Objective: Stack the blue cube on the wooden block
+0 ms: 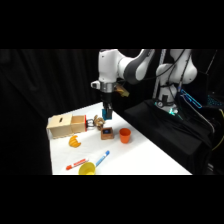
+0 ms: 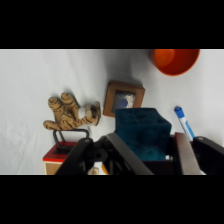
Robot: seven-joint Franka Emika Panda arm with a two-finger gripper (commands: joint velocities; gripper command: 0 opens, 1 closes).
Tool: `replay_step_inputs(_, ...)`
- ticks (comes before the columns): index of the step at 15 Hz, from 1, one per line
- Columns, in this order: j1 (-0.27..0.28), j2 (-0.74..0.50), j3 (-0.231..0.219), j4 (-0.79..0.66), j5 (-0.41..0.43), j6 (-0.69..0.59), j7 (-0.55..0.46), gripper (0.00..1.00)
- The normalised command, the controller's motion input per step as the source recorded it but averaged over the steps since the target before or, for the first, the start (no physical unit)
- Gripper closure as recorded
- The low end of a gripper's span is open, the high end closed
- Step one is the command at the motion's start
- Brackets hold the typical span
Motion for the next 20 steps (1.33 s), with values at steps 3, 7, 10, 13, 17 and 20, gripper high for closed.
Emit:
replay_step_inputs(3,-0.028,0.22,-0.018,0.18,0.239,0.05,-0.2,0.79)
replay_step_inputs(7,-0.022,0.23,-0.027,0.19,0.209,0.08,-0.17,0.79)
replay_step_inputs(10,-0.023,0.21,-0.037,0.16,0.176,0.09,-0.16,0.79)
replay_step_inputs(13,-0.012,0.17,-0.023,0.12,0.177,0.1,-0.17,0.79)
replay_step_inputs(17,-0.003,0.17,-0.002,0.1,0.192,0.14,-0.17,0.79)
replay_step_inputs(20,0.002,0.17,0.003,0.1,0.176,0.21,-0.15,0.79)
